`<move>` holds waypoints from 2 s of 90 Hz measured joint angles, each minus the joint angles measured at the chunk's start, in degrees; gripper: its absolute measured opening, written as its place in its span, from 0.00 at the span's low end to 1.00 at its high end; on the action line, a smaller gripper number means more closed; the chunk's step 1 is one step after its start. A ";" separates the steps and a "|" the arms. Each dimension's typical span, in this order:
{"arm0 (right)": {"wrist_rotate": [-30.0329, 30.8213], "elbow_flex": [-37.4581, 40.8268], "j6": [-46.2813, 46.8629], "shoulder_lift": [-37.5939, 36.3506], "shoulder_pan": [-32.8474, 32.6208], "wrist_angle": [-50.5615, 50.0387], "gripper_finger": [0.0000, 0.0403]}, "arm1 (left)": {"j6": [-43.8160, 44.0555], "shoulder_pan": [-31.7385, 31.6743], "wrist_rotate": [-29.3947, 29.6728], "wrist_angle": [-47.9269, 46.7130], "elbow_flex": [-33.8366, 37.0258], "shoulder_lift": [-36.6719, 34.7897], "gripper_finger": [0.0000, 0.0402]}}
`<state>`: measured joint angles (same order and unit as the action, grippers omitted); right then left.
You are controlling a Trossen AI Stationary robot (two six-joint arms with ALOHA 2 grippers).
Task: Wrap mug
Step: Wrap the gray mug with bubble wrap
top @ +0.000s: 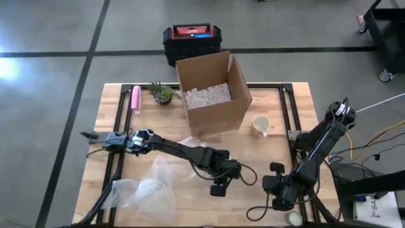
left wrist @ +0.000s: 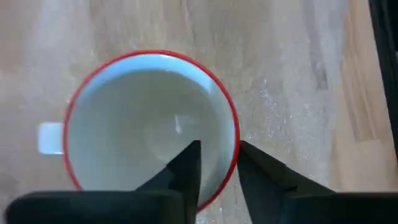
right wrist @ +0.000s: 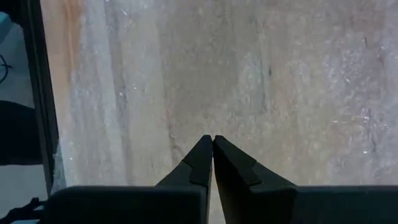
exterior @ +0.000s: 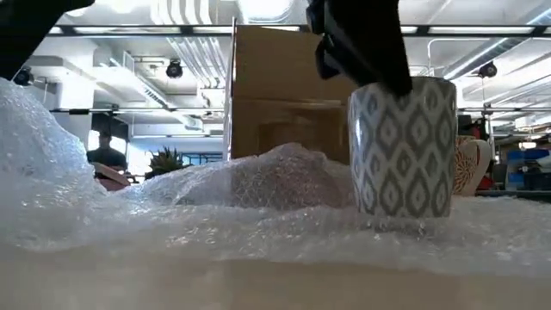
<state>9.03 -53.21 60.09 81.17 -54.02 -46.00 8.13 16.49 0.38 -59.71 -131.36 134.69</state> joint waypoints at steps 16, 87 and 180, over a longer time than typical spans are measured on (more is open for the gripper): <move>-3.18 -0.18 1.21 -0.22 0.00 -0.43 0.00 | 0.82 0.00 0.07 -3.57 -1.67 -0.64 0.42; 2.94 12.04 49.03 2.34 -13.22 3.92 0.48 | 18.24 6.26 9.17 26.04 51.83 -29.32 0.32; 30.04 0.85 -29.06 0.45 13.54 29.28 0.00 | 18.95 6.14 8.78 44.15 62.17 -35.64 0.19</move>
<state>39.06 -52.36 31.03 81.62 -40.48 -16.73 27.08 22.63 9.16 -15.56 -69.19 99.05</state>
